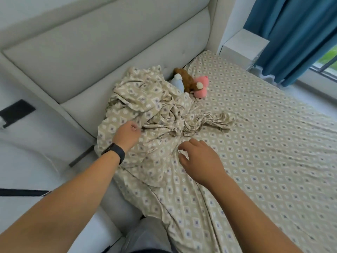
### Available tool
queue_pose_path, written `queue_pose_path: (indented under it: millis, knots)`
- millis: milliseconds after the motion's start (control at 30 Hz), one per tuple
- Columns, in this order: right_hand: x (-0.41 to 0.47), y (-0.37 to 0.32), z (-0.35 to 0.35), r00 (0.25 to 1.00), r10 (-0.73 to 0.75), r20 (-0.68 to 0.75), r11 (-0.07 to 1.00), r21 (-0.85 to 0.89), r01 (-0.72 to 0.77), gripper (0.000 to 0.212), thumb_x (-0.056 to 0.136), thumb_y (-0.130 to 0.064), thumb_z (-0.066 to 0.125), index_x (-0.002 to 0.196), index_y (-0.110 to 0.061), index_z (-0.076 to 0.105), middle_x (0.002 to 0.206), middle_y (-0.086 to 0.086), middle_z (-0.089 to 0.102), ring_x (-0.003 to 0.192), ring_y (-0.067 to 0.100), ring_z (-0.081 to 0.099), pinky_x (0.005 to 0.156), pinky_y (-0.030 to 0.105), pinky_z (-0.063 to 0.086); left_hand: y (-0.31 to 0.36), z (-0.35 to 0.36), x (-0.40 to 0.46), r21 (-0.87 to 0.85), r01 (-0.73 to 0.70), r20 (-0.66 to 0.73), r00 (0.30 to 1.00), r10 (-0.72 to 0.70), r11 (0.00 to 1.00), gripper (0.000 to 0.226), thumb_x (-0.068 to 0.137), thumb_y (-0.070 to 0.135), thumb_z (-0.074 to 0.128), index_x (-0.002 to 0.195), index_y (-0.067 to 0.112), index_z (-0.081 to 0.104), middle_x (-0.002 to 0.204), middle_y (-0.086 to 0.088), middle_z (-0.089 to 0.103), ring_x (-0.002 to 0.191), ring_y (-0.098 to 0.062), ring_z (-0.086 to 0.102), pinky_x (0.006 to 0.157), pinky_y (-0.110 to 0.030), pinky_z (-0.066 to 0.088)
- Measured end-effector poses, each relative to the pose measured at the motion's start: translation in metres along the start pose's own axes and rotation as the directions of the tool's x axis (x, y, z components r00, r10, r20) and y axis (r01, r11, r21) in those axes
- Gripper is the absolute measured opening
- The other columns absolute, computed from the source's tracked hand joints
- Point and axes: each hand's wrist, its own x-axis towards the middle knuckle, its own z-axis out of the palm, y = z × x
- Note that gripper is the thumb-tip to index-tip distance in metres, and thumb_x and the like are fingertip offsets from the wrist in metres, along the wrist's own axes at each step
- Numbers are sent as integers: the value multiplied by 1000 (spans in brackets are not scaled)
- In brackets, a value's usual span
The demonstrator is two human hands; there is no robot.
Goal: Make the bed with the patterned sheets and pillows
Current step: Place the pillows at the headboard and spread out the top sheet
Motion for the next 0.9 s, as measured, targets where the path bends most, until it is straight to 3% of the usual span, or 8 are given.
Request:
queue_pose_path:
  millis: [133, 300, 467, 600, 700, 767, 900]
  knots:
    - [42, -27, -2, 999, 46, -1, 999, -20, -46, 30, 103, -40, 47, 128, -30, 60, 123, -12, 59, 112, 15, 52, 87, 33, 48, -12, -18, 89, 102, -6, 32, 999, 3, 995, 48, 91, 36, 64, 134, 22, 48, 136, -8, 47, 105, -32, 60, 90, -46, 54]
    - [65, -27, 6, 989, 147, 33, 988, -51, -145, 29, 103, -39, 48, 127, -29, 62, 121, -11, 61, 110, 17, 54, 86, 32, 47, -9, -2, 160, 265, -107, 102, 991, 83, 958, 64, 90, 33, 67, 148, 25, 40, 144, -11, 33, 111, -36, 58, 88, -41, 53]
    - [74, -28, 11, 976, 214, 47, 976, -49, -212, 29, 104, -39, 47, 126, -29, 62, 121, -10, 62, 109, 18, 54, 88, 34, 48, -12, 25, 192, 492, -184, 213, 973, 86, 851, 51, 93, 42, 64, 139, 28, 48, 140, -13, 36, 118, -40, 54, 92, -47, 54]
    - [66, -19, 10, 962, 274, 14, 961, -41, -273, 29, 103, -39, 47, 126, -29, 62, 120, -11, 62, 109, 16, 54, 85, 31, 46, -8, 30, 201, 560, -190, 195, 976, 94, 807, 35, 101, 26, 48, 135, 22, 57, 136, -15, 48, 127, -38, 45, 96, -48, 47]
    - [51, -10, 4, 941, 338, -3, 941, -27, -338, 29, 103, -40, 47, 126, -29, 62, 120, -11, 62, 110, 15, 54, 84, 30, 47, 13, 30, 188, 428, -267, 181, 961, 208, 863, 24, 98, 23, 45, 107, 16, 66, 115, -17, 65, 109, -39, 58, 84, -44, 50]
    - [42, -8, -3, 935, 355, -20, 935, -8, -356, 30, 103, -40, 47, 127, -29, 62, 122, -11, 62, 112, 16, 55, 86, 32, 49, 38, 32, 165, 255, -345, 207, 932, 297, 903, 21, 98, 24, 46, 88, 12, 60, 94, -13, 65, 92, -37, 61, 73, -41, 49]
    - [39, -2, -13, 929, 367, -49, 929, 54, -365, 33, 103, -39, 48, 133, -29, 57, 127, -9, 59, 117, 17, 54, 87, 35, 50, 87, 28, 90, -100, -394, 298, 864, 405, 914, 23, 101, 23, 49, 106, 7, 65, 100, -6, 66, 92, -26, 59, 80, -40, 48]
